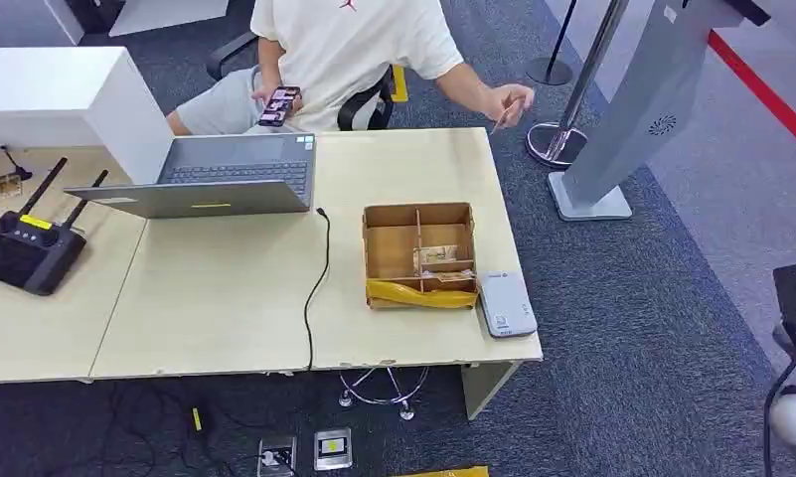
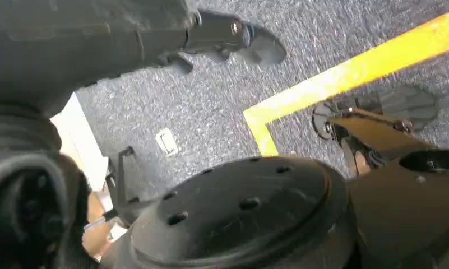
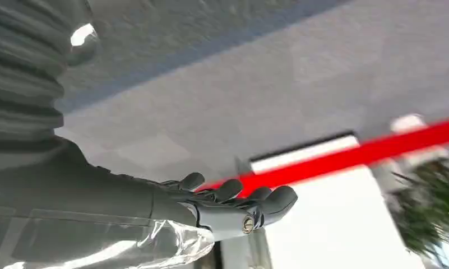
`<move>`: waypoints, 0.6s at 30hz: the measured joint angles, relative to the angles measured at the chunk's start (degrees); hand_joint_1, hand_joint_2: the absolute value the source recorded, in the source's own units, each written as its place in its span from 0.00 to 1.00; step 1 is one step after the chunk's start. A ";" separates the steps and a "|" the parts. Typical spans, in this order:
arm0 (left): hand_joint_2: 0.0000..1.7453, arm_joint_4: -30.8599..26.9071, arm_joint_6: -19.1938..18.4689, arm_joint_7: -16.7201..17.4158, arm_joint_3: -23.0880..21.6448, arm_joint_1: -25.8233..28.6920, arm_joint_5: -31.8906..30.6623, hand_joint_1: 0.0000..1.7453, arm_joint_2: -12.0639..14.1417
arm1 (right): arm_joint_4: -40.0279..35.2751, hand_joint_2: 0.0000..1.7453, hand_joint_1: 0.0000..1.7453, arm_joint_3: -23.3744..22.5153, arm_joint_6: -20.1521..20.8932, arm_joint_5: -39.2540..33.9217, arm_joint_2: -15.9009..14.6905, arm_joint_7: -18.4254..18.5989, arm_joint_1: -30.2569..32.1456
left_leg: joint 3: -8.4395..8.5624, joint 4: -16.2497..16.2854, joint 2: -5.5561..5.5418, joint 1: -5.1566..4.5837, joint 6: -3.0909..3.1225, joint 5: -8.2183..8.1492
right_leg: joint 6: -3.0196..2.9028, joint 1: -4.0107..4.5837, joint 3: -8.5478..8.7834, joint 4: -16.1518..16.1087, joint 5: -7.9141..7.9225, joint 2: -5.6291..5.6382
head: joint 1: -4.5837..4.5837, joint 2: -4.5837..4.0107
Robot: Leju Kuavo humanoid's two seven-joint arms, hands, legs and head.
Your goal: Pass the card to the sensor for recognition and then transmit it.
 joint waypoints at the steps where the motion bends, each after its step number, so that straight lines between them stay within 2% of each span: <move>1: 0.00 0.00 0.00 -0.02 0.00 0.00 -0.42 0.00 0.00 | -1.39 1.00 0.00 -0.84 1.97 1.41 -0.29 0.00 -0.98 | -0.01 0.00 0.02 0.00 0.00 0.00 | 0.01 0.00 -0.01 0.00 0.01 0.02 | -0.02 0.00; 5: 0.00 -0.02 0.00 -0.66 0.00 -0.06 -2.08 0.00 0.00 | -7.55 1.00 0.00 -1.77 8.06 6.77 -1.18 0.00 -7.01 | 0.02 0.00 0.01 -0.01 0.00 0.00 | 0.01 0.00 -0.02 0.00 0.01 0.01 | -0.04 0.00; 10: 0.00 -0.02 0.00 -0.94 0.00 -0.06 -3.41 0.00 -0.17 | -11.46 1.00 0.00 1.20 11.07 10.64 -1.64 -0.02 -14.34 | -0.22 0.00 0.01 -0.06 0.05 0.05 | 0.01 -0.08 -0.13 0.07 0.03 0.00 | -0.07 0.00; 14: 0.00 -0.02 0.00 -1.03 0.00 -0.59 -5.34 0.00 -0.31 | -13.54 1.00 0.00 8.01 12.80 14.77 -1.40 -0.13 -23.24 | -0.15 -0.01 0.00 -0.01 0.05 0.06 | 0.00 -0.03 -0.12 0.10 0.03 -0.01 | -0.04 0.00; 18: 0.00 -0.04 -0.02 -0.94 0.00 -1.14 -7.50 0.00 -0.48 | -13.91 1.00 0.00 18.21 14.22 18.07 -0.37 -1.20 -30.98 | -0.23 -0.01 -0.14 0.01 -0.01 0.13 | 0.00 -0.01 -0.13 0.12 0.04 -0.07 | 0.00 0.00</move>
